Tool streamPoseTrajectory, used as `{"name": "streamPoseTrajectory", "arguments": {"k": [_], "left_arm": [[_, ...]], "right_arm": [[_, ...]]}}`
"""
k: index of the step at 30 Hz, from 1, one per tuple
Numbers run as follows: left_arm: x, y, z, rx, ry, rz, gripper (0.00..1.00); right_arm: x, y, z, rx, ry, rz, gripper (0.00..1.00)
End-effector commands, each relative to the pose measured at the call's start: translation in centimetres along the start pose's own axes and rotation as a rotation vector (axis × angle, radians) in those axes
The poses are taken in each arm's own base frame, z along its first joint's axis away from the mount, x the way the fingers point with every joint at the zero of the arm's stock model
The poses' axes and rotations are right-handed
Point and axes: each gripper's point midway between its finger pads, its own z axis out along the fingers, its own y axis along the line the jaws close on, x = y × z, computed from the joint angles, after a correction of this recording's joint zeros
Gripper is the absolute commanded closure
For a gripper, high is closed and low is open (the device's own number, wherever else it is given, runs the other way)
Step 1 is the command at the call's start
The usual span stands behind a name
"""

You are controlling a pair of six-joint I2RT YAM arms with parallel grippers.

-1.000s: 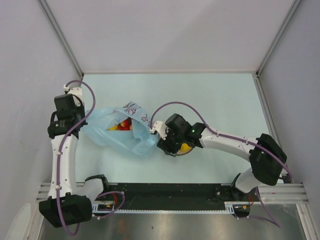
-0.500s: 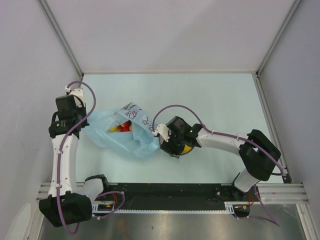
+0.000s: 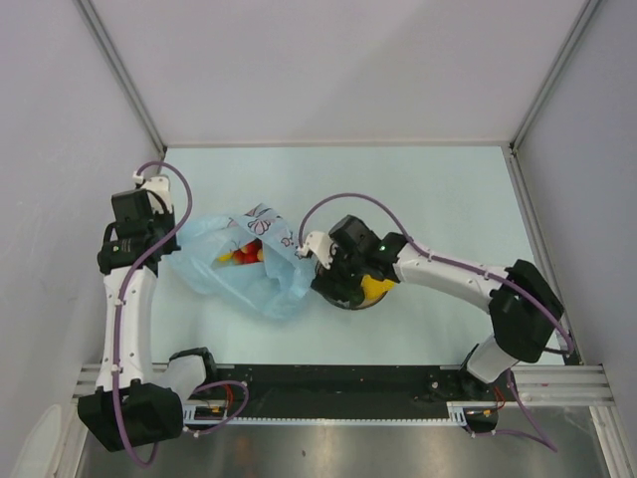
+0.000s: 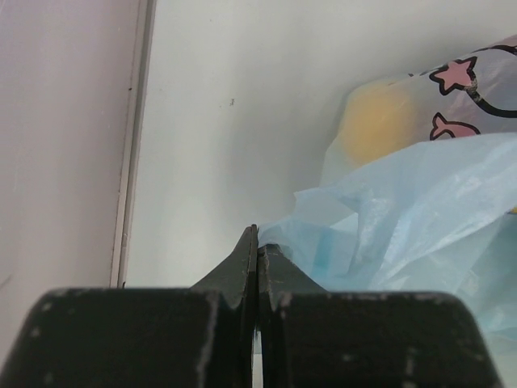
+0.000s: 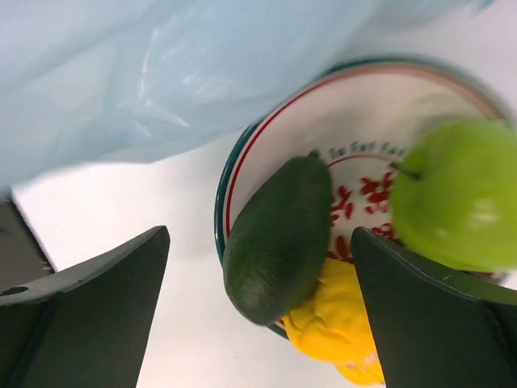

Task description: Take the fake fruits out of the plastic bag

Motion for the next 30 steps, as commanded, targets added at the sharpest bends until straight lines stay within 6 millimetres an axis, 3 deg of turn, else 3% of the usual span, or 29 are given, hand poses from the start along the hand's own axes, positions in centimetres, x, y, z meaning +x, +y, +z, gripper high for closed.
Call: {"name": "streamPoseTrajectory", "arguments": {"k": [1,6,10,14,15,16,17,18,19,20,21,23,24,26,27,30], "left_arm": [[0.0,-1.4,-0.2,0.086,-0.006,0.001,1.00],[0.5,-4.0,-0.8,0.228,-0.017,-0.004,1.00],[0.2,-6.6,-1.6,0.378,-0.023,-0.027,1.00],[-0.8,-6.9,-2.1,0.406,-0.029,-0.029,1.00],[-0.8,-6.8,-2.3,0.406,-0.029,-0.023,1.00],[-1.1,-6.8,-2.4,0.404,-0.033,-0.021,1.00],[-1.7,-6.7,-2.8,0.406,-0.051,-0.015,1.00],[-1.9,-6.8,-3.2,0.412,-0.057,-0.012,1.00],[-2.2,-6.8,-3.6,0.415,-0.071,-0.008,1.00],[-3.0,-6.8,-4.4,0.425,-0.098,-0.002,1.00],[-3.3,-6.8,-5.2,0.428,-0.120,0.004,1.00],[-4.4,-6.7,-6.5,0.431,-0.163,0.017,1.00],[-4.3,-6.7,-7.0,0.430,-0.166,0.029,1.00],[-4.7,-6.5,-8.3,0.427,-0.192,0.040,1.00],[-4.2,-6.7,-8.7,0.439,-0.176,0.044,1.00],[-3.3,-7.7,-9.9,0.501,-0.162,0.048,0.99]], "right_arm": [[-9.0,-2.0,-7.7,0.029,-0.293,0.051,0.02],[-16.0,-2.8,-13.6,0.042,-0.561,0.073,0.11],[-19.8,-0.3,-14.3,-0.045,-0.685,-0.005,0.16],[-22.2,2.3,-10.8,-0.183,-0.695,-0.067,0.17],[-23.2,3.0,-10.8,-0.215,-0.713,-0.068,0.18],[-23.6,3.3,-9.9,-0.234,-0.712,-0.070,0.19],[-23.6,3.3,-7.6,-0.249,-0.677,-0.060,0.20],[-23.8,3.2,-6.5,-0.256,-0.662,-0.056,0.22],[-25.0,3.1,-6.4,-0.263,-0.672,-0.066,0.28],[-25.2,2.9,-5.5,-0.271,-0.658,-0.060,0.31],[-24.8,2.6,-2.8,-0.277,-0.621,-0.039,0.33],[-25.9,1.5,-1.2,-0.222,-0.627,-0.030,0.37],[-25.4,1.0,1.3,-0.200,-0.589,-0.011,0.39],[-26.8,-0.2,2.3,-0.152,-0.604,0.010,0.41],[-26.5,-0.7,4.2,-0.141,-0.585,0.032,0.41],[-28.0,-2.4,5.5,-0.080,-0.617,0.086,0.43]]}}
